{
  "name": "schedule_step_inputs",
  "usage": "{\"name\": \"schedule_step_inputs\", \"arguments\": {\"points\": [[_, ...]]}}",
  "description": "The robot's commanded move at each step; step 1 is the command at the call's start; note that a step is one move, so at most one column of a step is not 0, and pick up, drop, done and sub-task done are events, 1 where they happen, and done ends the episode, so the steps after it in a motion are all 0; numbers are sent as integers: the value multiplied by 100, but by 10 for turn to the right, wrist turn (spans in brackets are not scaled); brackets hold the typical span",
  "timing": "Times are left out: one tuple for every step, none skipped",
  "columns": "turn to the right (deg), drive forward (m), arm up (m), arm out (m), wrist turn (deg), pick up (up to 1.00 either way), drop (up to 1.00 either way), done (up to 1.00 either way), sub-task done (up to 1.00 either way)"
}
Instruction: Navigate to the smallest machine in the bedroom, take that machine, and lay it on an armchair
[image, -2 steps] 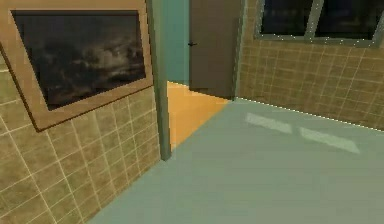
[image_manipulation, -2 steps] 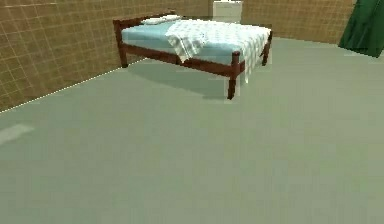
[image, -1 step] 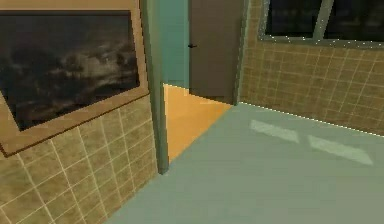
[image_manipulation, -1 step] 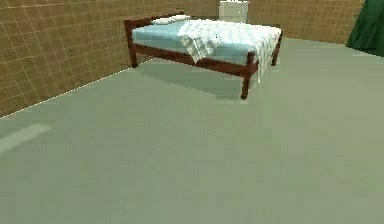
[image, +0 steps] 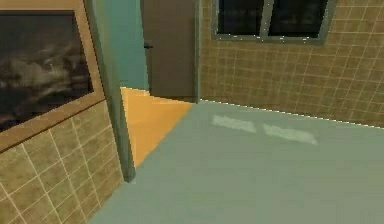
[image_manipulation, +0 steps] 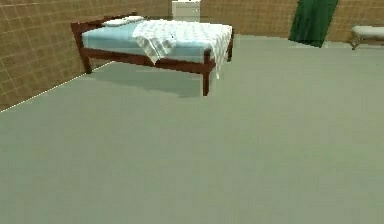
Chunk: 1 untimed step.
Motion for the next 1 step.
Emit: {"name": "schedule_step_inputs", "arguments": {"points": [[0,100,0,0,0,0,0,0,0]]}}
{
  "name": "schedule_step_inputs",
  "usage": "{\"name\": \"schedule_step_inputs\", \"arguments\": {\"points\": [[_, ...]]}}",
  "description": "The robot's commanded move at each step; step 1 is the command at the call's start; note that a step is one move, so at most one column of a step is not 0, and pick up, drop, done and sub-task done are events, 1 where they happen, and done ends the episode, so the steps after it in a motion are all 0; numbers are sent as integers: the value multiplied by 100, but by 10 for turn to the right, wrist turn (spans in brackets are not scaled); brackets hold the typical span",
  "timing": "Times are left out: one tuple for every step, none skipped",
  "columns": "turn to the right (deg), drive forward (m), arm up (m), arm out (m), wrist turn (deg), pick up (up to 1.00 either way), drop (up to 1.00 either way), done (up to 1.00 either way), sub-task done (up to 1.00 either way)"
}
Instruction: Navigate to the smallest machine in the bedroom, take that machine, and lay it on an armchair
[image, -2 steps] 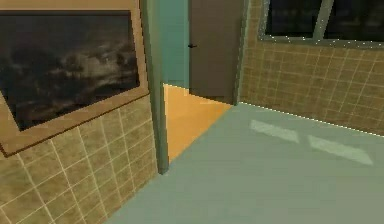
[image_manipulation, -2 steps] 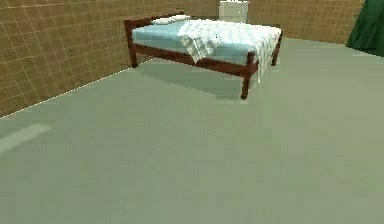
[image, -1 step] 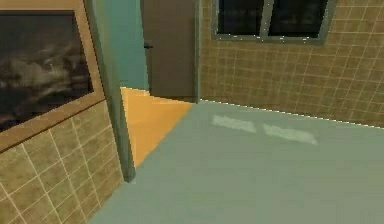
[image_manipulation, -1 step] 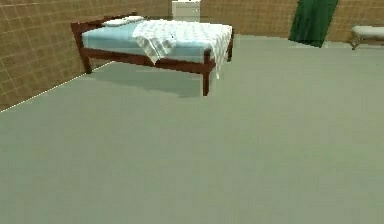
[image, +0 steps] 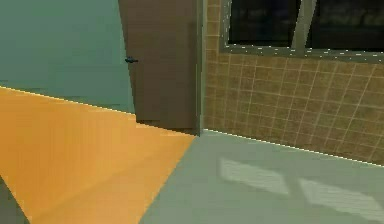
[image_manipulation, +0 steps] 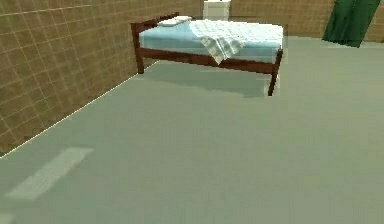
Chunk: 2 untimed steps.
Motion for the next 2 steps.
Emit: {"name": "schedule_step_inputs", "arguments": {"points": [[30,0,0,0,0,0,0,0,0],[0,60,0,0,0,0,0,0,0]]}}
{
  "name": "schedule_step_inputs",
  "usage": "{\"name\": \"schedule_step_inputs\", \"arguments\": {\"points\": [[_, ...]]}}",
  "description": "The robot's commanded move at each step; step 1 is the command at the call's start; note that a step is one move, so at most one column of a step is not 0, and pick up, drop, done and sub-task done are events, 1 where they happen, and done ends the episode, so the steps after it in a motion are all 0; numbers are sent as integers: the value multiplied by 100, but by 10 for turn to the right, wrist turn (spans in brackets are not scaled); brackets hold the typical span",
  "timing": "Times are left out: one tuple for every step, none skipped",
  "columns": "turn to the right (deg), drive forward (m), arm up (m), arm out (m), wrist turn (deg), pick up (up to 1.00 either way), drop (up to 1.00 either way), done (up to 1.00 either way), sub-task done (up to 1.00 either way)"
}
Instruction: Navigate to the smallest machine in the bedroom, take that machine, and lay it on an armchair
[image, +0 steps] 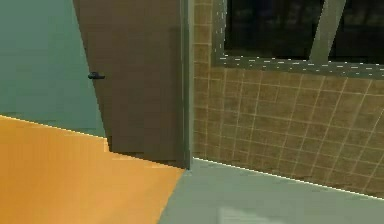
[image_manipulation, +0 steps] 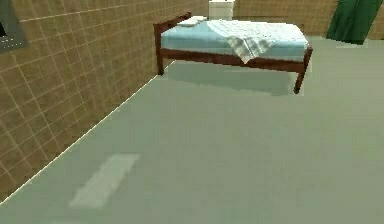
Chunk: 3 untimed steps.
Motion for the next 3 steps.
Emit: {"name": "schedule_step_inputs", "arguments": {"points": [[-240,0,0,0,0,0,0,0,0],[0,45,0,0,0,0,0,0,0],[-450,0,0,0,0,0,0,0,0]]}}
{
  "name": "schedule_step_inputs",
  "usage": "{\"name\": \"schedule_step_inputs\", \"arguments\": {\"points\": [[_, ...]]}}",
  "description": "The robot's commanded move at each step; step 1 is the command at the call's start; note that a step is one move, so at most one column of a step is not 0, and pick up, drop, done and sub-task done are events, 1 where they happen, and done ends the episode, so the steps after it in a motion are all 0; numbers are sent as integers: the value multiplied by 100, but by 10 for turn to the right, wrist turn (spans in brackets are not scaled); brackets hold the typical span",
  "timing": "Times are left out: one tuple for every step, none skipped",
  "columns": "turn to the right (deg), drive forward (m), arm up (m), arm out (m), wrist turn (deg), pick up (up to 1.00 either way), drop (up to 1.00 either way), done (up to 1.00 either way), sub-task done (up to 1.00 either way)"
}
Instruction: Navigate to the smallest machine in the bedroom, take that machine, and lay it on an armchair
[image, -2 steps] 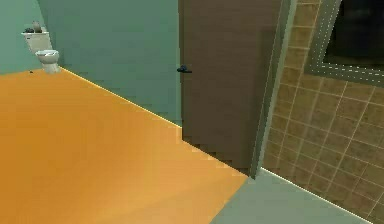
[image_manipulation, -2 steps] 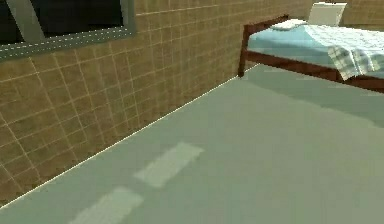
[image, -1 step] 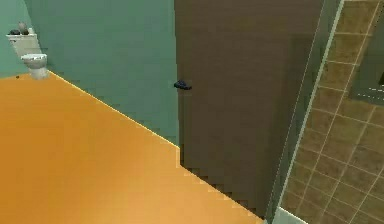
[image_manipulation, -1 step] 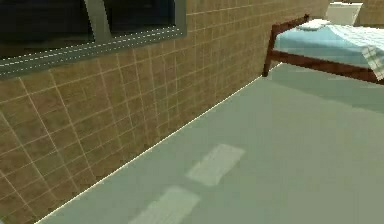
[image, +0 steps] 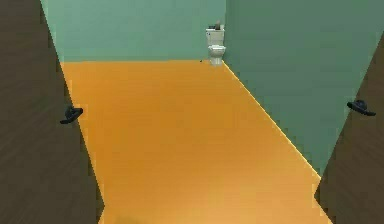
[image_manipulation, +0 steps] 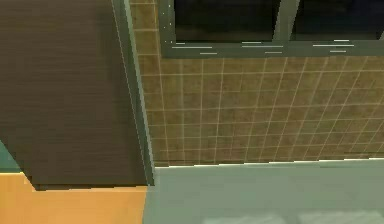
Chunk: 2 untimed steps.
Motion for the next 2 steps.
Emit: {"name": "schedule_step_inputs", "arguments": {"points": [[0,100,0,0,0,0,0,0,0],[-90,0,0,0,0,0,0,0,0]]}}
